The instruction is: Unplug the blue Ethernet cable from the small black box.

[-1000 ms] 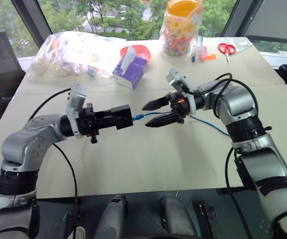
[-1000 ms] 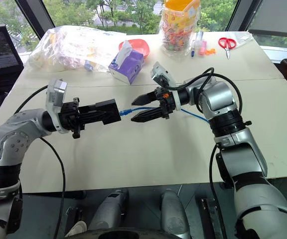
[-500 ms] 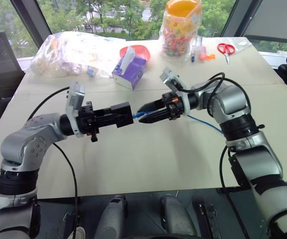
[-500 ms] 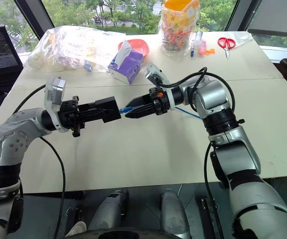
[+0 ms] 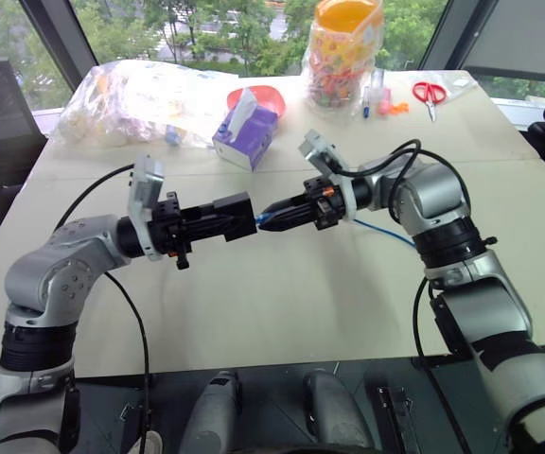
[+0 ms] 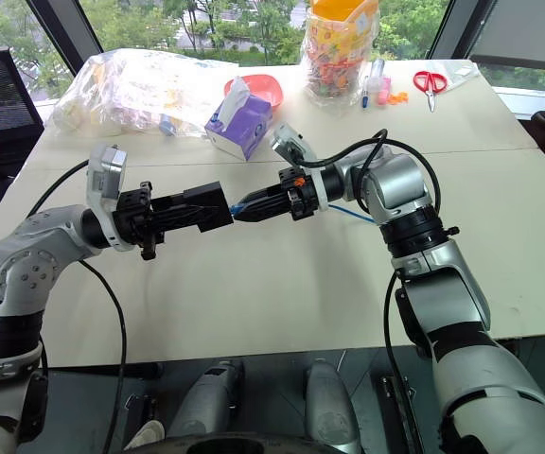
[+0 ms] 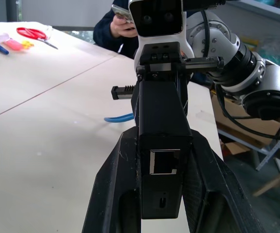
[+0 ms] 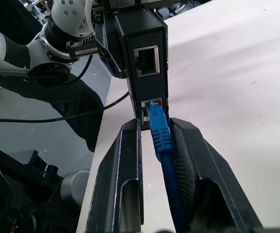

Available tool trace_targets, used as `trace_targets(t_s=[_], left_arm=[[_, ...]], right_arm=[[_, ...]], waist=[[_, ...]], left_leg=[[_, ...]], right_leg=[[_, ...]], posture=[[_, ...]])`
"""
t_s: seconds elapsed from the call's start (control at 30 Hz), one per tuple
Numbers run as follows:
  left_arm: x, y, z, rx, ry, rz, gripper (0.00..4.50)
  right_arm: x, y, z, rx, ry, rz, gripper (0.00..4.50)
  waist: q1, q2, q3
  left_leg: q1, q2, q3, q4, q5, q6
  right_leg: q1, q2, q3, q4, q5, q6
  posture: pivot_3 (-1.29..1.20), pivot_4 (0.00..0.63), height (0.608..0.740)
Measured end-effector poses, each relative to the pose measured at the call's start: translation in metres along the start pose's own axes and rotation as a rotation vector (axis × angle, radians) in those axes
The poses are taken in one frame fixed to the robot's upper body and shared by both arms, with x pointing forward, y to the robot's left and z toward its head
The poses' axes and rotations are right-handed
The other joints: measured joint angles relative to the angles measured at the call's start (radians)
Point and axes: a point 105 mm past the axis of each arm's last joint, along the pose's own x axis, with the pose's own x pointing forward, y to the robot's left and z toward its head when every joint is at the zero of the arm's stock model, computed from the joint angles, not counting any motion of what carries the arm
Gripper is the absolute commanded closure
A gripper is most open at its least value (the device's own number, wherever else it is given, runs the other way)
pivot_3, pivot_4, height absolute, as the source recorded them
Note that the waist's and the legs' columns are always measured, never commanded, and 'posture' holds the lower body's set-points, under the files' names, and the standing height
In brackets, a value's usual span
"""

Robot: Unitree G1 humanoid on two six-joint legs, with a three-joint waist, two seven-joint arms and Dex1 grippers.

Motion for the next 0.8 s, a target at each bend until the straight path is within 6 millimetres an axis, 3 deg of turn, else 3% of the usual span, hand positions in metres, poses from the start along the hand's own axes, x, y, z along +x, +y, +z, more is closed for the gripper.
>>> trace_targets(t_s=[0.47, 0.57, 0.8], left_arm=[[-0.0018, -0.0011, -0.006, 0.004, 0.026, -0.01, 4.01], [-0.0015, -0.0015, -0.0062, 0.004, 0.026, -0.014, 4.01], [0.0, -0.0011, -0.0067, -0.001, 0.017, -0.01, 4.01]], right_arm=[[0.0011, 0.0017, 0.0006, -0.011, 0.008, 0.006, 3.58], [0.0015, 0.0024, 0.0012, -0.017, 0.01, 0.008, 4.41], [0.0001, 0.0026, 0.0011, -0.03, 0.017, 0.006, 4.46]], waist=[[0.0, 0.0, 0.0], [0.0, 0.0, 0.0], [0.0, 0.0, 0.0]], left_leg=[[0.0, 0.0, 0.0, 0.0, 0.0, 0.0], [0.0, 0.0, 0.0, 0.0, 0.0, 0.0], [0.0, 0.0, 0.0, 0.0, 0.0, 0.0]], right_leg=[[0.0, 0.0, 0.0, 0.0, 0.0, 0.0], [0.0, 0.0, 0.0, 0.0, 0.0, 0.0], [0.0, 0.0, 0.0, 0.0, 0.0, 0.0]], posture=[[0.0, 0.15, 0.726], [0.0, 0.15, 0.726], [0.0, 0.15, 0.726]])
